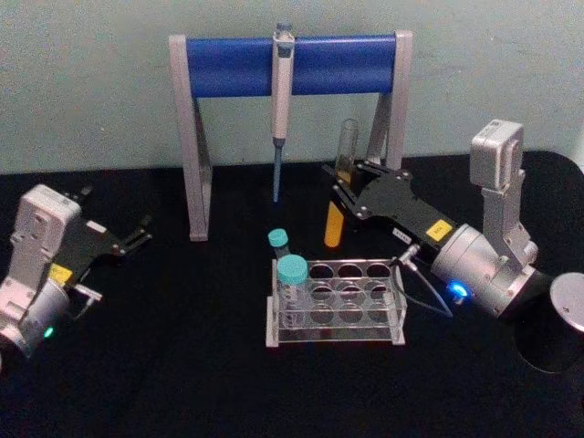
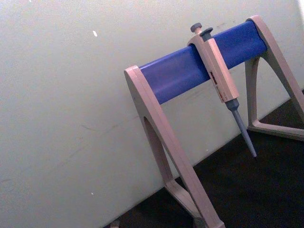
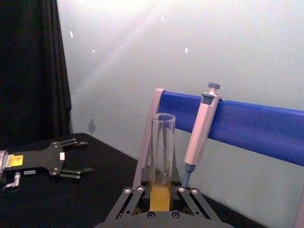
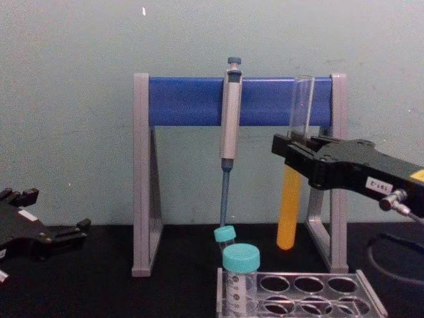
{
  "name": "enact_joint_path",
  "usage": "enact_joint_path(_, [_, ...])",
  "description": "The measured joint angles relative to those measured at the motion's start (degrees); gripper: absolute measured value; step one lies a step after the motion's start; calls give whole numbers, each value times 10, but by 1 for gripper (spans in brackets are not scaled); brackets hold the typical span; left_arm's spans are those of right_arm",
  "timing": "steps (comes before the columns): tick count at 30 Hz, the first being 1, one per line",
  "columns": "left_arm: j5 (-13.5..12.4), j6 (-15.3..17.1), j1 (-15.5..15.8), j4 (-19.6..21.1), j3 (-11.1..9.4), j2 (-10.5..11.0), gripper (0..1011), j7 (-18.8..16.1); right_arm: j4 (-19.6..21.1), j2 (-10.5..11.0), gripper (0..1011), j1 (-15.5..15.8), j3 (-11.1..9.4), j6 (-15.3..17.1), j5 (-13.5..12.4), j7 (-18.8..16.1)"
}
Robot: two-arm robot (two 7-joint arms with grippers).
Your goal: Pick up the test tube from the test tube rack, shake it, then place it back into the test tube rack.
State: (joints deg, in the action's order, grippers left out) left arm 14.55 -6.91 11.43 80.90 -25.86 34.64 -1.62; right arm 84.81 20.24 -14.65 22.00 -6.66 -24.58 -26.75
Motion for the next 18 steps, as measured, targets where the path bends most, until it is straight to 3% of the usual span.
enact_joint_path(18, [0, 0, 0, 0, 0, 0, 1001, 0, 9, -4, 226, 9, -10, 6, 15, 23])
